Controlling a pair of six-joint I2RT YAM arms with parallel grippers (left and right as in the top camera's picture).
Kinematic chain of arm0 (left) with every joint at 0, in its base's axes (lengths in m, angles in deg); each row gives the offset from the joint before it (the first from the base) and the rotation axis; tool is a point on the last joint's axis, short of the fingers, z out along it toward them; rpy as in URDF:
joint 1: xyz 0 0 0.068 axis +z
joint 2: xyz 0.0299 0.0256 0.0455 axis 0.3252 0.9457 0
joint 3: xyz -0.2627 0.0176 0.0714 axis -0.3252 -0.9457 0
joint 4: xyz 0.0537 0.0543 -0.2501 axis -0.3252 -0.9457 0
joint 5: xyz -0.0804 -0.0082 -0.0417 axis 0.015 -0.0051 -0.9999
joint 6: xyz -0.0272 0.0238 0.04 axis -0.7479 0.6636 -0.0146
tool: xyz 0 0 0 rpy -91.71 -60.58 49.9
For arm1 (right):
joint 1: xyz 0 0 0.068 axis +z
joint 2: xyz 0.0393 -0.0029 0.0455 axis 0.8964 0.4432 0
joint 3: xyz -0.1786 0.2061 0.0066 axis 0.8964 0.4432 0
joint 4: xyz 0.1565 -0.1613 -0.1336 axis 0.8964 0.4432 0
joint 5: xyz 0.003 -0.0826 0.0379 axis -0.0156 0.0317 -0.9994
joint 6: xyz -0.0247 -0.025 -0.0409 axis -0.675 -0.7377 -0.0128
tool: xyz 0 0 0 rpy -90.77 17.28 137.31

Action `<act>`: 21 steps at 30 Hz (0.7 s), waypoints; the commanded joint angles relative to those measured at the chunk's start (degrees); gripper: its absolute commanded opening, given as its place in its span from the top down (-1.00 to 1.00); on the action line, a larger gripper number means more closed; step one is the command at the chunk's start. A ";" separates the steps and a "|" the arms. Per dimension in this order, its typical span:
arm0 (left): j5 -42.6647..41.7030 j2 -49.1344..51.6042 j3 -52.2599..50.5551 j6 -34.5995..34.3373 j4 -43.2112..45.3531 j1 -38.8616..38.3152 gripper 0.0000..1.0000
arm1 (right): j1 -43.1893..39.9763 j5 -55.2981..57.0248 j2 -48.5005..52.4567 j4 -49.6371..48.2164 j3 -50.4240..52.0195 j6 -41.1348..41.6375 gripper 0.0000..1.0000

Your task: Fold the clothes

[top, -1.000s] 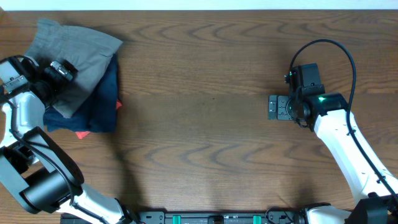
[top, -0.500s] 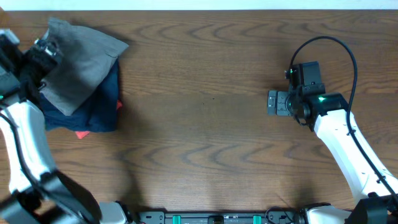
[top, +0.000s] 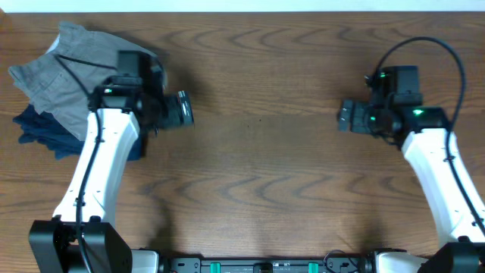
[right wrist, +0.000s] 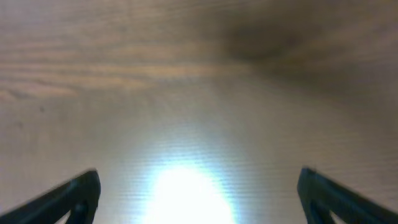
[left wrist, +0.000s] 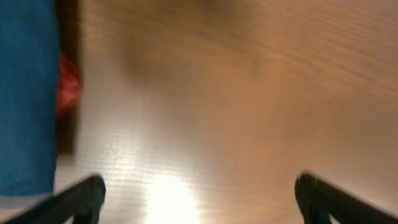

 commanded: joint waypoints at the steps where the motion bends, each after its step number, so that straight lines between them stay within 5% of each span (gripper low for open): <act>1: 5.99 -0.09 0.35 1.22 -6.29 -0.76 -0.96 | -2.86 -1.92 -2.49 5.42 -3.15 -1.92 -0.99; 9: 4.66 -11.63 -4.90 1.42 -8.35 -1.03 -0.96 | -3.52 -0.48 -14.99 10.08 0.31 -0.09 -0.98; 21: 3.78 -55.01 -28.81 2.69 15.89 -6.86 -0.96 | -1.20 5.16 -56.50 2.91 19.74 0.07 -0.99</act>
